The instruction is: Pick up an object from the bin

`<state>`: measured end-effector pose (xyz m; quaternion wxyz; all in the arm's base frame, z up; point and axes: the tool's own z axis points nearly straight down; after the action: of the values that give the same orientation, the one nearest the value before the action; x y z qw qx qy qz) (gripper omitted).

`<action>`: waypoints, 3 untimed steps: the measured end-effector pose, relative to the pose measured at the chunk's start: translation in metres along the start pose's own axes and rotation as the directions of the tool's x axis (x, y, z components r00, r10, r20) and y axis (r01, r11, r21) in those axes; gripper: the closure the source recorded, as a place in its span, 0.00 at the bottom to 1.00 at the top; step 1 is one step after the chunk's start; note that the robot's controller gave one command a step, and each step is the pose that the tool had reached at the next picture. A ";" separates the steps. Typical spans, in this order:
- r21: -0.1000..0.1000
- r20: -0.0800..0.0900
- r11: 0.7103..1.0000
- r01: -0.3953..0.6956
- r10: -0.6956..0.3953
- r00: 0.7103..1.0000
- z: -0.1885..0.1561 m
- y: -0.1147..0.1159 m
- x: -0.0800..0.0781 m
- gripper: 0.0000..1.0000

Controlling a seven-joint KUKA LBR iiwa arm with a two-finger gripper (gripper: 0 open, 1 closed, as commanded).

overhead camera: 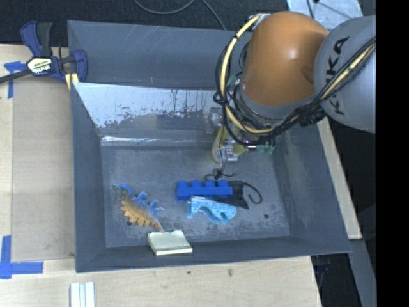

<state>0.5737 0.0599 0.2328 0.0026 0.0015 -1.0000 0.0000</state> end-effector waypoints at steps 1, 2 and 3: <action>0.000 0.008 1.000 -0.001 0.001 1.000 -0.005 0.000 -0.001 0.00; -0.002 0.013 1.000 -0.006 0.006 1.000 0.036 -0.015 0.024 0.00; 0.001 0.013 0.996 0.085 -0.085 0.996 0.091 -0.036 0.016 0.00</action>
Offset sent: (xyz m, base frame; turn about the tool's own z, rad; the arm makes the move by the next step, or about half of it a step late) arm -0.0499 -0.0286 -0.0755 0.0096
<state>0.5571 0.0236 0.1417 -0.0037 0.0440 -0.9990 -0.0002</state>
